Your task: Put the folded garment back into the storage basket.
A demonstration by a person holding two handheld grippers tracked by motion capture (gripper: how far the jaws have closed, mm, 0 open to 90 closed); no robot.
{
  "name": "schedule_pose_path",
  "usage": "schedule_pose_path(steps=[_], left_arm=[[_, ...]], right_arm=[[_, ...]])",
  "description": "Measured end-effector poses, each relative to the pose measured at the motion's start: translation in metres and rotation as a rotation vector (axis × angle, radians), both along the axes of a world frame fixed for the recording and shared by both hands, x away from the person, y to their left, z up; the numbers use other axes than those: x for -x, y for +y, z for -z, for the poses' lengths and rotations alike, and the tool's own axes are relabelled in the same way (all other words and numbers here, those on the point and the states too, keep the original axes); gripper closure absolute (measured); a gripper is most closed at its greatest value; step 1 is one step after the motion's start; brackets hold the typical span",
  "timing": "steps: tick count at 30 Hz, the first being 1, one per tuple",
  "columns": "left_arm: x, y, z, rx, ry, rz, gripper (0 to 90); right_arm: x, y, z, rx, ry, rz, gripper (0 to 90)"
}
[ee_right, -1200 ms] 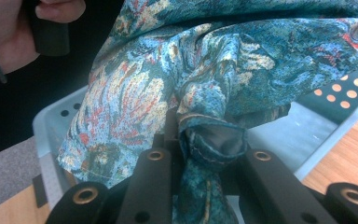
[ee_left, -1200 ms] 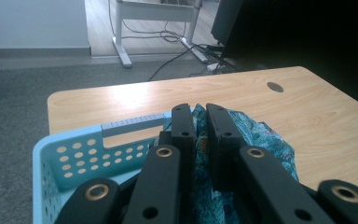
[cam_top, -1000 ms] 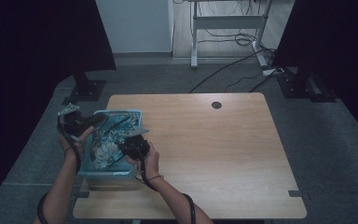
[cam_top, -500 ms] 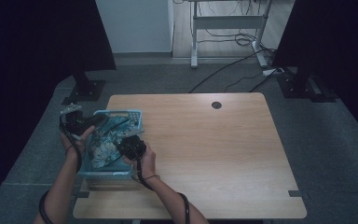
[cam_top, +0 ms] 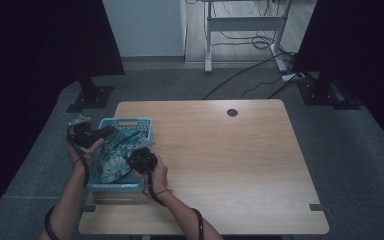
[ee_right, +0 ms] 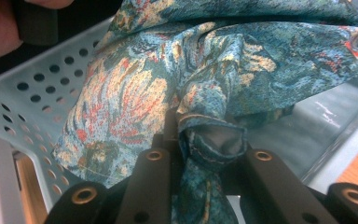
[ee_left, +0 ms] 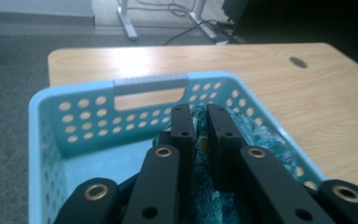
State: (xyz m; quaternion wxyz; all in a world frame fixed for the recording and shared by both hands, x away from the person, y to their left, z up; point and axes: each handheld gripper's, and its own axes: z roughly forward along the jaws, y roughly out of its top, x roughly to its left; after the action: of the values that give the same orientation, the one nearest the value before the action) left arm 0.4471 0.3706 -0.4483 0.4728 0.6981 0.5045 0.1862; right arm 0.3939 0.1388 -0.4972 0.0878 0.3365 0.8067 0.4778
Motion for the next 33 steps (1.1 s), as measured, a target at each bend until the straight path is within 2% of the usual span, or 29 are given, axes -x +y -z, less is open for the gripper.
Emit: schedule_pose_path(steps=[2, 4, 5, 7, 10, 13, 18, 27, 30, 33], left_arm=[[-0.004, 0.002, 0.006, 0.015, 0.055, -0.007, 77.3], [-0.006, 0.003, 0.011, -0.002, 0.081, -0.025, 69.3], [-0.005, 0.003, 0.012, 0.001, 0.091, -0.027, 64.9], [-0.003, 0.003, 0.011, -0.012, 0.084, -0.042, 58.5], [0.001, 0.001, 0.006, -0.022, 0.069, -0.06, 52.2], [0.007, -0.003, -0.001, -0.059, 0.045, -0.077, 48.2], [0.017, -0.01, -0.006, -0.048, 0.029, -0.058, 46.2], [0.026, -0.032, 0.001, -0.031, 0.028, -0.026, 39.2], [0.031, -0.041, 0.001, -0.06, 0.025, -0.015, 37.9], [0.038, -0.048, -0.002, -0.062, 0.017, -0.01, 36.8]], right_arm=[[-0.002, 0.002, 0.002, 0.033, 0.018, -0.024, 69.3], [-0.004, 0.005, 0.005, 0.058, 0.053, -0.042, 57.5], [-0.003, 0.005, 0.005, 0.059, 0.035, -0.044, 52.0], [0.001, 0.006, 0.001, 0.074, 0.017, -0.034, 44.0], [0.004, 0.003, -0.003, 0.074, -0.003, -0.022, 37.3], [0.005, -0.005, -0.006, 0.049, -0.008, -0.013, 33.7], [0.011, -0.014, -0.013, 0.026, -0.02, -0.03, 26.7], [0.017, -0.035, -0.022, -0.023, -0.013, -0.097, 23.5], [0.019, -0.047, -0.023, -0.027, -0.009, -0.113, 23.2], [0.022, -0.059, -0.022, -0.025, -0.009, -0.116, 23.3]])
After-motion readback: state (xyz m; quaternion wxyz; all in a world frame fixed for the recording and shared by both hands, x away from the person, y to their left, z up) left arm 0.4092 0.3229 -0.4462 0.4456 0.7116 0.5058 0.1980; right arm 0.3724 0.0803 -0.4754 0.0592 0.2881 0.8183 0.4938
